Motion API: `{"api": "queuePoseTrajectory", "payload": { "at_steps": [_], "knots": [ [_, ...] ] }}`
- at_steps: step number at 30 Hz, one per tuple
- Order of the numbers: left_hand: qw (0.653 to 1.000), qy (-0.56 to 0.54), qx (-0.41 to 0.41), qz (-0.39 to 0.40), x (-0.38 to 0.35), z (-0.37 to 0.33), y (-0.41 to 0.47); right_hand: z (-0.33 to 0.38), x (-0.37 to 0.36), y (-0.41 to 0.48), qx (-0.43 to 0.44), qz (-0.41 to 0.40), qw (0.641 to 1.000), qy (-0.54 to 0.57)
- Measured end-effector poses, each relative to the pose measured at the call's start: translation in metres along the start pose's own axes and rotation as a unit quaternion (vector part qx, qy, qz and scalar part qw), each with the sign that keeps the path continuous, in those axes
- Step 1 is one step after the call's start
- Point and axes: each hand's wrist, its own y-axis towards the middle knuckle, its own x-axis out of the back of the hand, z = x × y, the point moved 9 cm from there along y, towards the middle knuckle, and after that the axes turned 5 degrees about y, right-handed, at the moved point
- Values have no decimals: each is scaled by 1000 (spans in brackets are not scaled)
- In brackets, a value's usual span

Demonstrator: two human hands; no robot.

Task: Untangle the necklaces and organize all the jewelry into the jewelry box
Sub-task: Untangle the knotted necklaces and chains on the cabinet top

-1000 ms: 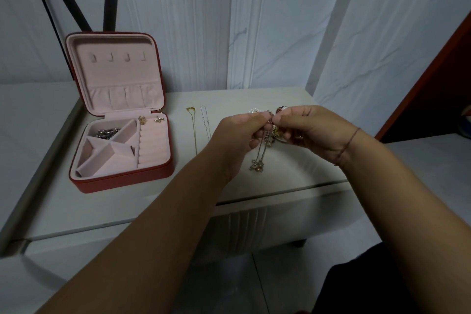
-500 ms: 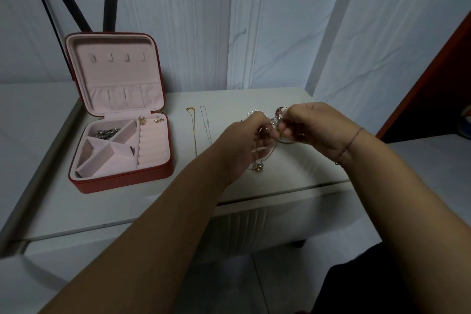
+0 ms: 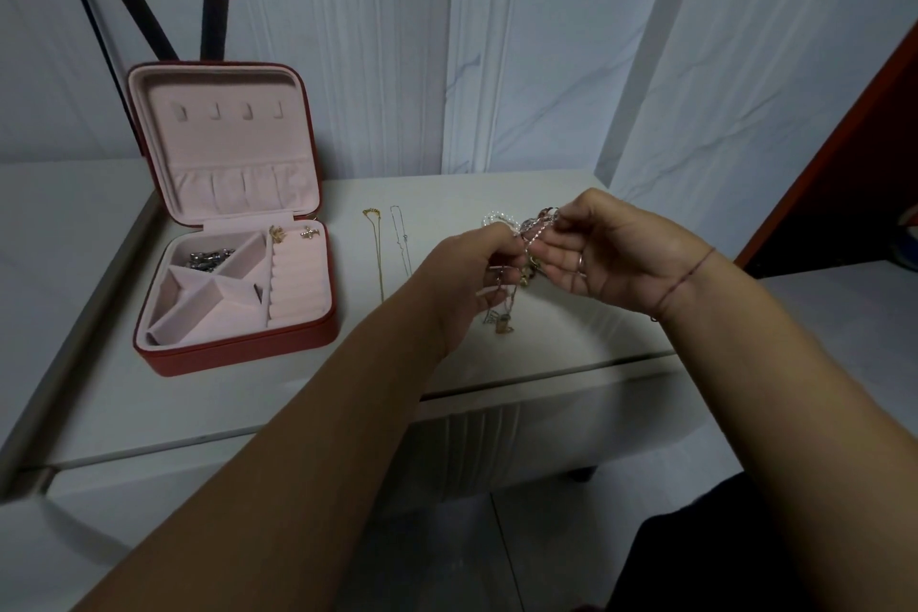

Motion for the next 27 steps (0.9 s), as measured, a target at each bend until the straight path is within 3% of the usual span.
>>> {"api": "queuePoseTrajectory", "payload": {
  "at_steps": [11, 20, 27],
  "knots": [
    [1000, 17, -13, 11, 0, -1, 0, -9, 0, -1, -49, 5, 999, 24],
    [984, -151, 46, 89, -14, 2, -3, -10, -9, -3, -54, 51, 997, -17],
    [987, -134, 38, 82, -13, 1, -2, -8, -9, -7, -39, 71, 992, -98]
  ]
}}
